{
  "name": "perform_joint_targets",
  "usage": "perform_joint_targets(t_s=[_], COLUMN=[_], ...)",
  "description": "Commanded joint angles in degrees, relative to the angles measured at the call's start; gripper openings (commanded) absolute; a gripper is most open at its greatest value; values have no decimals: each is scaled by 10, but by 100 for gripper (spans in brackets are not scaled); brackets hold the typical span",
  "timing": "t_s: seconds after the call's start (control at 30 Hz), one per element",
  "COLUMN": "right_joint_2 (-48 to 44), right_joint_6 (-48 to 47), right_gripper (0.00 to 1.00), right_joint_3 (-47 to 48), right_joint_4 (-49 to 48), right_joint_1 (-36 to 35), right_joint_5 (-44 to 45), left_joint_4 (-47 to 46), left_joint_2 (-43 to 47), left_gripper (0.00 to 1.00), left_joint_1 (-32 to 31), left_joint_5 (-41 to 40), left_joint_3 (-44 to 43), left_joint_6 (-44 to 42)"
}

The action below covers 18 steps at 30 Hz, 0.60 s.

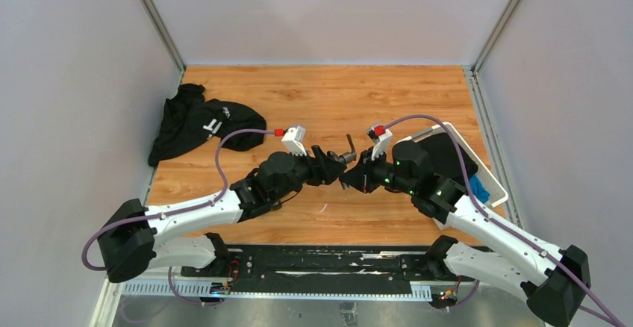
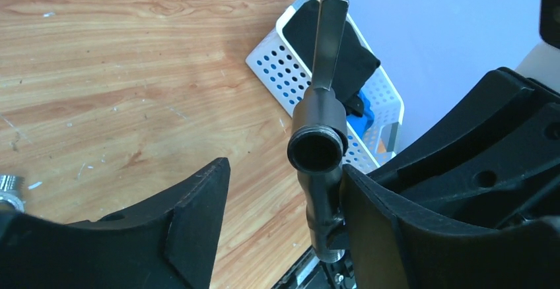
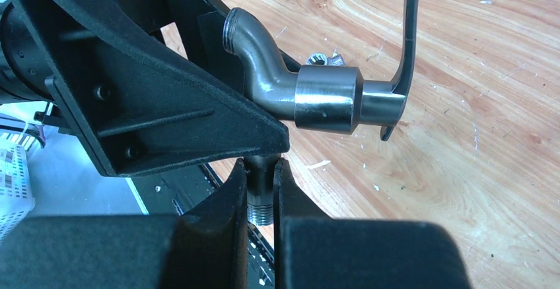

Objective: Install the water faucets
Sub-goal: Adjust the water faucet at the center of the board.

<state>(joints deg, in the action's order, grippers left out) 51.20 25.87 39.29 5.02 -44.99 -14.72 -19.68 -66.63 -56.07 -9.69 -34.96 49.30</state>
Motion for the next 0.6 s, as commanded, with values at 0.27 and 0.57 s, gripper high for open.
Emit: perform_joint_targets(t_s=[0.27,0.57], right_joint_2=[-3,-2], right_joint_6=[3,-11], right_gripper=[0,60], right_joint_3=[19,33], right_joint_4=[1,40], right_joint_1=[-11,-6], right_joint_5=[3,4], left_joint_4=[-39,-20], left_joint_2=[3,33], left_gripper=[29,0], left_joint_1=[-3,15], left_joint_5=[24,55], left_joint_3=[-36,-37], left_joint_6=[-5,-45])
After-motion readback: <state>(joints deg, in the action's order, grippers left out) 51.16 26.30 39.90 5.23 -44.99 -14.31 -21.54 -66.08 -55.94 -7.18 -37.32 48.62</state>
